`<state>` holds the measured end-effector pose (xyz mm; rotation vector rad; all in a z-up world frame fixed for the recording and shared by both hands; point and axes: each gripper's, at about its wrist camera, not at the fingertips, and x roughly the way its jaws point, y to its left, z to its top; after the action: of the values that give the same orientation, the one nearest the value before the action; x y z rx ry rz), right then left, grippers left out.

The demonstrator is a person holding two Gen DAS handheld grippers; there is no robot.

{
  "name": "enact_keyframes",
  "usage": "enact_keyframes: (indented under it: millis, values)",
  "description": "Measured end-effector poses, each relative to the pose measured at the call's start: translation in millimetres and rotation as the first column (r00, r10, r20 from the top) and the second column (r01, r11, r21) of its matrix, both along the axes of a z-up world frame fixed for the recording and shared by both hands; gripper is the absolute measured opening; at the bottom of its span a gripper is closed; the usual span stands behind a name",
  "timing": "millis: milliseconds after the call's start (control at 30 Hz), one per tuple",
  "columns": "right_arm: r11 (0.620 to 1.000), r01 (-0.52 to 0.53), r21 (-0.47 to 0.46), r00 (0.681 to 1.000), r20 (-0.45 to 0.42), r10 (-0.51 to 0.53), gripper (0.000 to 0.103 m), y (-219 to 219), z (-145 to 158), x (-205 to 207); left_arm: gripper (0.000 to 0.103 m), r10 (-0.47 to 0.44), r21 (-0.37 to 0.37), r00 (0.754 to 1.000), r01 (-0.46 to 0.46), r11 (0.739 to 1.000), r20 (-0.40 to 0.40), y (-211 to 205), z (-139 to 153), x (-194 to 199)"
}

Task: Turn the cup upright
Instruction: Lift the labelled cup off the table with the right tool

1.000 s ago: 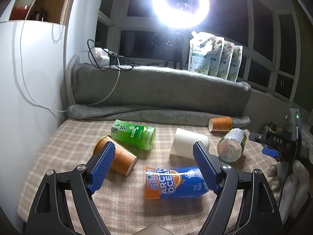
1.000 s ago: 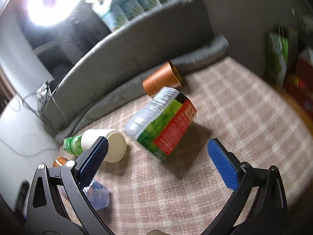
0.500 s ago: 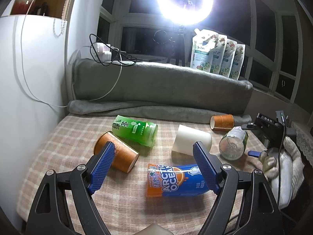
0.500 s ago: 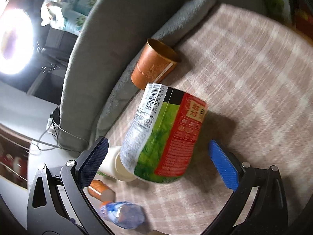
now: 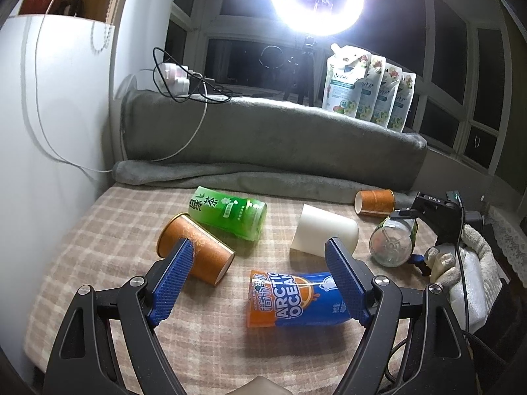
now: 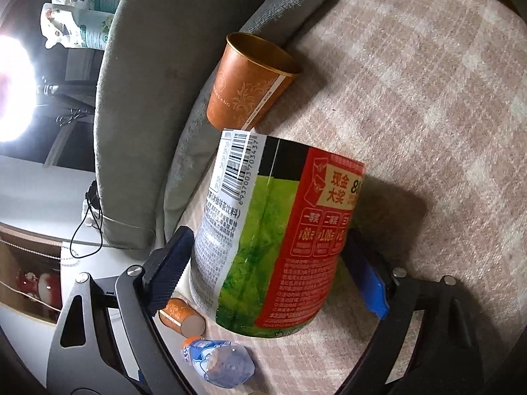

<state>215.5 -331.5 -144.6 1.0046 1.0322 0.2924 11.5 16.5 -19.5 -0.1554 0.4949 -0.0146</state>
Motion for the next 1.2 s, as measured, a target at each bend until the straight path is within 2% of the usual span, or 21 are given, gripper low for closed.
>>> enact_keyframes:
  millis: [267, 467, 600, 867, 1067, 1200]
  values:
    - [0.998, -0.069, 0.010, 0.997, 0.031, 0.068, 0.091, -20, 3, -18, 0.082, -0.031, -0.016, 0.999, 0.030, 0.999, -0.034, -4, -3, 4]
    - [0.979, -0.203, -0.011, 0.977, 0.064, 0.203, 0.091, -23, 15, -39, 0.082, -0.084, -0.043, 0.994, 0.082, 0.996, -0.071, -12, -7, 9]
    - [0.948, -0.316, -0.045, 0.945, 0.074, 0.319, 0.091, -16, 20, -51, 0.082, -0.131, -0.063, 0.986, 0.124, 0.990, -0.108, -21, -11, 14]
    - [0.854, -0.510, -0.101, 0.854, 0.054, 0.517, 0.091, 5, 19, -69, 0.082, -0.216, -0.109, 0.962, 0.200, 0.974, -0.164, -40, -16, 20]
    - [0.770, -0.613, -0.174, 0.780, 0.017, 0.625, 0.092, 27, 23, -75, 0.082, -0.301, -0.169, 0.929, 0.267, 0.949, -0.217, -58, -20, 29]
    - [0.726, -0.655, -0.209, 0.744, -0.006, 0.669, 0.092, 30, 21, -81, 0.082, -0.352, -0.211, 0.902, 0.304, 0.929, -0.251, -72, -23, 39]
